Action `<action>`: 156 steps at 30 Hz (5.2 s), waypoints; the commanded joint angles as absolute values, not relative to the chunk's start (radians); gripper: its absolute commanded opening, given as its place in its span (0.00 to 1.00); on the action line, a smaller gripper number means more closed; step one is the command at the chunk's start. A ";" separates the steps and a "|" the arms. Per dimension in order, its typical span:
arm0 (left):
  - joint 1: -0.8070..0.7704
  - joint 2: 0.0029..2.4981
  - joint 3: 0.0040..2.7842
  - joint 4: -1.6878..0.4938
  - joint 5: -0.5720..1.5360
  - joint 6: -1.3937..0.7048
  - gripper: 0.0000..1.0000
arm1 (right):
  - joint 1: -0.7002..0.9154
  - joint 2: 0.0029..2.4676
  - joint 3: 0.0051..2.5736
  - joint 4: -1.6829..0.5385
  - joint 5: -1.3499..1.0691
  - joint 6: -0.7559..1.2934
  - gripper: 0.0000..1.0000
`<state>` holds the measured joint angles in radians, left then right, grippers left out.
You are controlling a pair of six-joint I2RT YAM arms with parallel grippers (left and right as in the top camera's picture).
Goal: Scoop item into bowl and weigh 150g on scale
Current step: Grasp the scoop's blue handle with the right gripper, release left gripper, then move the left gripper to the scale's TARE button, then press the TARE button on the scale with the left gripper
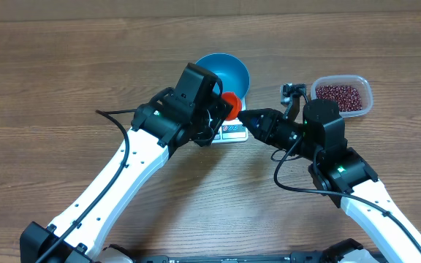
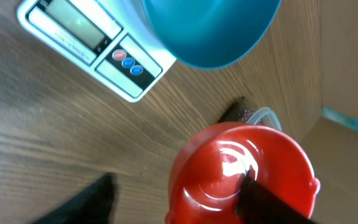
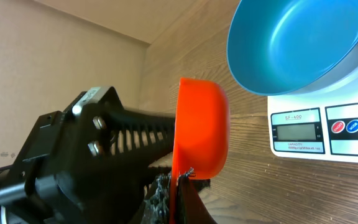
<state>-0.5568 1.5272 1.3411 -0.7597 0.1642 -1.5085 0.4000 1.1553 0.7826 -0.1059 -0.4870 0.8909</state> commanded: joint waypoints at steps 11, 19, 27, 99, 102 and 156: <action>-0.487 1.531 1.342 -0.758 0.033 -1.168 0.83 | 0.328 1.153 0.805 -0.245 -0.441 0.778 0.04; -0.414 1.530 1.342 -0.709 0.035 -0.737 0.84 | 0.188 1.089 0.807 -0.395 -0.464 0.660 0.04; -0.414 1.518 1.391 -0.728 0.046 -0.336 0.79 | 0.014 1.018 0.880 -0.653 -0.464 0.471 0.04; -0.604 1.821 0.833 0.181 -0.012 -0.093 0.04 | -0.126 1.019 1.022 -0.873 -0.419 0.340 0.04; -0.604 1.828 0.833 0.187 -0.011 -0.094 0.04 | -0.126 1.019 1.022 -0.874 -0.419 0.340 0.04; -0.603 1.844 0.833 0.241 -0.033 -0.105 0.04 | -0.126 1.019 1.022 -0.896 -0.419 0.343 0.04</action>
<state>-0.5961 1.8294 0.8402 0.2329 -0.0200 -0.1013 -0.1192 1.0294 0.9970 -0.8997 -0.4294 0.3405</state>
